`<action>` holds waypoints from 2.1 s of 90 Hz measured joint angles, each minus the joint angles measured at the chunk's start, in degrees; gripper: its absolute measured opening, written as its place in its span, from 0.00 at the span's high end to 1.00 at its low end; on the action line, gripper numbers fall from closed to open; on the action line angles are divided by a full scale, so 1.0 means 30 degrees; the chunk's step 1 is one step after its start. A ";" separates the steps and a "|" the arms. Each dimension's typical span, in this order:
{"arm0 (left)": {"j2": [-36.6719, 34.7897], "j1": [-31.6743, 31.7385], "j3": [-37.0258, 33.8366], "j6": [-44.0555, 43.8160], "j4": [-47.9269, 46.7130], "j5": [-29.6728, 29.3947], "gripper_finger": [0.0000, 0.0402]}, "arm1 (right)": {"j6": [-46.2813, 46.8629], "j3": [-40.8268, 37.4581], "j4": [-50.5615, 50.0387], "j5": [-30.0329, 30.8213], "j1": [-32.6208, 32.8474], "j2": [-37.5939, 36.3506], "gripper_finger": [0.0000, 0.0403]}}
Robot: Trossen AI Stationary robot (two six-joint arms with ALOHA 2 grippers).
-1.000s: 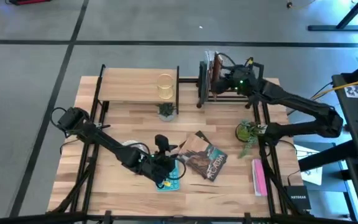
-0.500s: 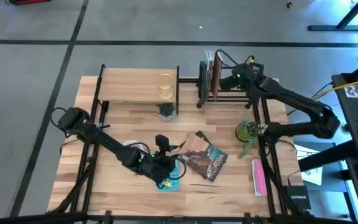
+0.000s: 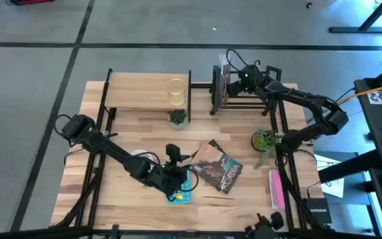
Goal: Stock shelves
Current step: Put the purple book on the book shelf, then put the brown book on the book shelf
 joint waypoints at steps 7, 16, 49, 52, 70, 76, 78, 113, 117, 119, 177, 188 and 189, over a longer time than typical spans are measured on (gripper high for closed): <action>0.0000 0.0000 0.0000 0.0000 0.0000 0.0366 0.56 | -0.0302 0.0000 0.0293 -0.0576 0.0000 -0.0036 0.68; 0.0000 0.0000 0.0000 0.0028 0.0015 0.0711 0.56 | -0.0461 0.0000 0.0658 -0.1249 0.0000 -0.0245 0.68; 0.0000 0.0012 0.0007 0.0073 0.0041 0.0754 0.56 | 0.0802 0.0015 -0.1527 0.1639 0.0000 -0.0260 0.68; 0.0000 0.0012 0.0007 0.0167 0.0039 0.0756 0.56 | 0.0844 0.0015 -0.1592 0.1496 0.0000 -0.0090 0.68; 0.0000 0.0013 0.0007 0.0691 0.0415 0.0754 0.56 | 0.1295 0.0022 -0.1269 0.1069 0.0007 0.1499 0.68; 0.0000 0.0015 0.0007 0.0713 0.0423 0.0754 0.56 | 0.1302 0.0022 -0.1058 0.0484 -0.0007 0.2026 0.68; 0.0000 0.0015 0.0007 0.0713 0.0426 0.0754 0.56 | 0.1300 0.0022 -0.0889 0.0285 -0.0015 0.2184 0.68; 0.0000 0.0022 0.0007 0.0498 0.0408 0.0754 0.56 | 0.0974 0.0022 0.2010 -0.2035 0.0022 0.2958 0.68; 0.0000 0.0022 0.0007 0.0450 0.0408 0.0751 0.56 | 0.0982 0.0022 0.2051 -0.2025 0.0022 0.2958 0.68; 0.0000 0.0022 0.0007 0.0392 0.0408 0.0749 0.56 | 0.0989 0.0022 0.2047 -0.2023 0.0022 0.2958 0.68; 0.0000 0.0025 0.0007 0.0370 0.0270 0.0752 0.56 | -0.4032 0.0022 -0.4614 0.6389 0.6795 -0.5359 0.68; 0.0000 0.0036 0.0007 0.0356 0.0264 0.0754 0.56 | -0.3721 0.0022 -0.5768 0.8601 1.2841 -0.6719 0.68; 0.0000 0.0036 0.0007 0.0356 0.0269 0.0754 0.56 | -0.3570 0.0022 -0.5786 0.8647 1.3432 -0.6765 0.68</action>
